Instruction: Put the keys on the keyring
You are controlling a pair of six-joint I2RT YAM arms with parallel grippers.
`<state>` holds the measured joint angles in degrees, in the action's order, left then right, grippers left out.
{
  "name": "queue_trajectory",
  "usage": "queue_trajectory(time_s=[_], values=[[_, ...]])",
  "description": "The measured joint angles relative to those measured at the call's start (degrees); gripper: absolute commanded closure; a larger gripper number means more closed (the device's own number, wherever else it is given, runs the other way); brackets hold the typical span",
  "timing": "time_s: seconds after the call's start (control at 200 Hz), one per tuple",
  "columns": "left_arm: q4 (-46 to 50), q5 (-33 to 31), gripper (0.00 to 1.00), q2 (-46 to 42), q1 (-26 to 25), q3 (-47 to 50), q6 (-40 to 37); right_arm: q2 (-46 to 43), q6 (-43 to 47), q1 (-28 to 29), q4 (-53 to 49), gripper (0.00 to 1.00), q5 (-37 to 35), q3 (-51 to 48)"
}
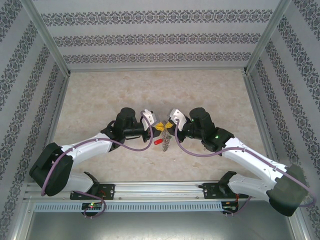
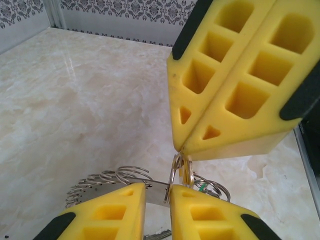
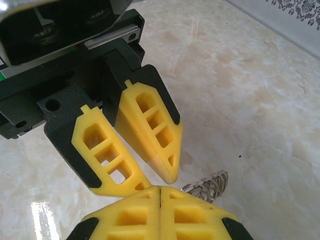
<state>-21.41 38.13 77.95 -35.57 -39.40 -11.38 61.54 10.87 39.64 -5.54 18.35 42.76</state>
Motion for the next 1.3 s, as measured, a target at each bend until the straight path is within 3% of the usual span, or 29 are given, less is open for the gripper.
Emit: queue_trajectory(time_s=[0.704,0.914,1.299], values=[[4.3,1.3,0.81,0.0,0.0,-1.9,-2.6,0.0,0.0,0.0,-0.5,1.00,2.1,0.6],[4.3,2.6,1.00,0.0,0.0,-1.9,-2.6,0.0,0.0,0.0,-0.5,1.00,2.1,0.6],[-1.4,0.8,1.00,0.0,0.0,1.2,-0.6,-0.4,-1.8,-0.7,-0.9,1.00,-0.7,-0.4]])
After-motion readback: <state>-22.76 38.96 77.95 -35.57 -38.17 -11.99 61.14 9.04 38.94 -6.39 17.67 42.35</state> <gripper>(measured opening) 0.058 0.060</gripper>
